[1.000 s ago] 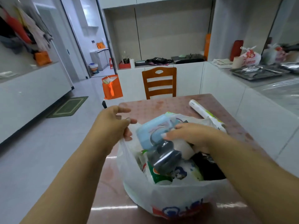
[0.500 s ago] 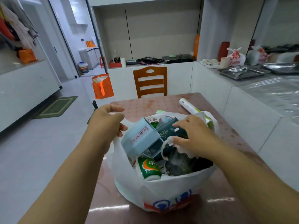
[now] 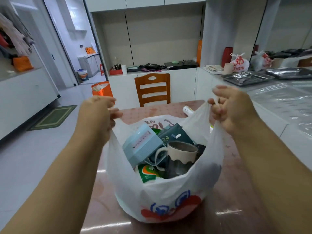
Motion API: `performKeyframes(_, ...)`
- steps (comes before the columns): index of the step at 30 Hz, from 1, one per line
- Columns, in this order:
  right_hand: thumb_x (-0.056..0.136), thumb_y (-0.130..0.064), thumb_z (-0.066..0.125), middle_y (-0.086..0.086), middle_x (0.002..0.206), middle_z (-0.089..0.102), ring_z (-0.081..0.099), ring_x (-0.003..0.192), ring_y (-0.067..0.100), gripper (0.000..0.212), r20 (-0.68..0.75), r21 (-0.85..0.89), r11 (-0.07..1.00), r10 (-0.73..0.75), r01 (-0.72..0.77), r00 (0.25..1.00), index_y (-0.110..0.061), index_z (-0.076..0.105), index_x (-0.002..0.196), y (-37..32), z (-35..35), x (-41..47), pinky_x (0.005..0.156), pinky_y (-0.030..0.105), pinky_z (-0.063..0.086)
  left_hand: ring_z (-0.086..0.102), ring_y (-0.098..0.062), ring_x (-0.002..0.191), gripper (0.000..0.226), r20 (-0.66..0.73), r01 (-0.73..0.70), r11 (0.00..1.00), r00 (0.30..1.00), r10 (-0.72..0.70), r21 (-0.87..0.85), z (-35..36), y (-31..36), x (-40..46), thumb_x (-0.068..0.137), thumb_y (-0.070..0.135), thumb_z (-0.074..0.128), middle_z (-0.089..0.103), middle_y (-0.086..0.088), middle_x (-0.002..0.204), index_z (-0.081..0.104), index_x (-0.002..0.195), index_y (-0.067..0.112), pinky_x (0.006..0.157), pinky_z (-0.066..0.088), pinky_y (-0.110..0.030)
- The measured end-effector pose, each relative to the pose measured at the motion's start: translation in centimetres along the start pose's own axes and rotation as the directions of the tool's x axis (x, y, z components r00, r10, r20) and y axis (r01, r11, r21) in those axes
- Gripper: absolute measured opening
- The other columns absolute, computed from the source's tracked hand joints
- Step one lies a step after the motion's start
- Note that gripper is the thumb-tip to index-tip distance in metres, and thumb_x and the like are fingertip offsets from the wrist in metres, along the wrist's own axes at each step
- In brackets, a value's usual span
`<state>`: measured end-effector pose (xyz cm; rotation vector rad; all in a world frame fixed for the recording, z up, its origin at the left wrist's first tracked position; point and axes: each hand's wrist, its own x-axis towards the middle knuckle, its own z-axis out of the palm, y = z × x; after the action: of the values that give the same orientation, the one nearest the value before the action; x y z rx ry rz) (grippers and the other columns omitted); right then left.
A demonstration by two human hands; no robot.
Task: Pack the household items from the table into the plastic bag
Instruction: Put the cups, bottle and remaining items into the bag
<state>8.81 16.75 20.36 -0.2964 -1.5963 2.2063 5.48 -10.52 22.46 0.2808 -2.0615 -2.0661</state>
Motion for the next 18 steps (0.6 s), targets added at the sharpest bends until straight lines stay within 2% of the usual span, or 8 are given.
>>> performKeyframes(4, 0.077, -0.032, 0.058, 0.015, 0.088, 0.059, 0.044, 0.041, 0.008, 0.036, 0.089, 0.040, 0.993, -0.111, 0.108, 0.990, -0.016, 0.048, 0.107, -4.1, 1.0, 1.3, 0.037, 0.018, 0.033, 0.072, -0.012, 0.063, 0.020, -0.028, 0.056, 0.982, 0.998, -0.062, -0.183, -0.2, 4.7, 2.7, 0.087, 0.009, 0.047, 0.064, -0.013, 0.093, 0.065, 0.094, 0.014, 0.031, 0.033, -0.012)
performKeyframes(8, 0.077, -0.047, 0.060, 0.020, 0.105, 0.060, 0.049, 0.048, 0.010, 0.044, 0.115, 0.014, 0.999, -0.038, 0.036, 0.993, -0.023, 0.049, 0.112, -4.5, 1.0, 2.1, 0.038, 0.017, 0.036, 0.072, -0.014, 0.057, 0.021, 0.052, 0.126, 0.978, 0.992, -0.119, -0.167, 1.1, 4.7, 4.2, 0.082, 0.009, 0.052, 0.058, -0.015, 0.103, 0.061, 0.101, 0.007, 0.028, 0.031, -0.012)
performKeyframes(10, 0.085, -0.053, 0.053, 0.019, 0.108, 0.059, 0.048, 0.053, 0.013, 0.047, 0.086, -0.137, 0.989, 0.077, -0.065, 0.993, -0.021, 0.048, 0.119, -2.1, 1.2, 2.0, 0.039, 0.018, 0.035, 0.068, -0.011, 0.048, 0.021, 0.113, 0.188, 0.981, 0.977, -0.181, -0.054, 2.1, 1.7, 4.2, 0.083, 0.008, 0.052, 0.060, -0.013, 0.098, 0.057, 0.103, 0.006, 0.029, 0.034, -0.012)
performKeyframes(12, 0.092, -0.055, 0.044, 0.015, 0.112, 0.059, 0.051, 0.060, 0.017, 0.048, 0.045, -0.373, 0.918, 0.160, -0.132, 0.986, -0.016, 0.047, 0.120, 0.4, 1.5, 1.8, 0.047, 0.024, 0.039, 0.066, -0.012, 0.061, 0.021, 0.183, 0.245, 0.967, 0.950, -0.253, 0.063, 2.8, -1.4, 4.2, 0.086, 0.010, 0.050, 0.061, -0.012, 0.100, 0.057, 0.106, 0.006, 0.041, 0.047, -0.017)
performKeyframes(14, 0.093, -0.056, 0.041, 0.012, 0.119, 0.058, 0.057, 0.080, 0.024, 0.050, -0.021, -0.670, 0.741, 0.041, -0.045, 0.999, -0.014, 0.048, 0.119, 2.0, 1.5, 1.9, 0.066, 0.031, 0.043, 0.061, -0.015, 0.073, 0.019, 0.160, 0.267, 0.958, 0.947, -0.280, 0.101, 3.0, -2.7, 5.0, 0.089, 0.012, 0.048, 0.062, -0.011, 0.100, 0.060, 0.103, 0.006, 0.078, 0.055, -0.029)
performKeyframes(15, 0.092, -0.055, 0.043, 0.011, 0.119, 0.057, 0.055, 0.090, 0.025, 0.049, -0.056, -0.845, 0.534, -0.158, 0.038, 0.986, -0.014, 0.049, 0.119, 2.4, 1.4, 1.7, 0.073, 0.031, 0.039, 0.061, -0.017, 0.074, 0.016, 0.147, 0.271, 0.959, 0.948, -0.281, 0.086, 2.9, -2.6, 5.4, 0.088, 0.013, 0.050, 0.062, -0.011, 0.096, 0.060, 0.099, 0.007, 0.079, 0.055, -0.031)
performKeyframes(17, 0.089, -0.051, 0.047, 0.008, 0.115, 0.058, 0.050, 0.095, 0.020, 0.044, 0.100, -0.939, 0.209, -0.593, 0.272, 0.799, -0.017, 0.054, 0.116, 3.3, 2.7, 0.0, 0.075, 0.026, 0.033, 0.061, -0.018, 0.073, 0.014, 0.143, 0.271, 0.960, 0.950, -0.278, 0.062, 2.6, -2.3, 5.8, 0.084, 0.015, 0.054, 0.063, -0.012, 0.089, 0.060, 0.095, 0.008, 0.049, 0.050, -0.024)
performKeyframes(18, 0.088, -0.053, 0.043, 0.002, 0.116, 0.058, 0.049, 0.096, 0.015, 0.044, 0.210, -0.885, 0.214, -0.610, 0.413, 0.764, -0.022, 0.054, 0.116, 3.8, 4.3, -1.3, 0.075, 0.021, 0.033, 0.062, -0.018, 0.072, 0.016, 0.146, 0.269, 0.962, 0.951, -0.273, 0.050, 2.5, -2.2, 5.9, 0.083, 0.015, 0.056, 0.064, -0.013, 0.088, 0.060, 0.096, 0.008, 0.040, 0.045, -0.020)
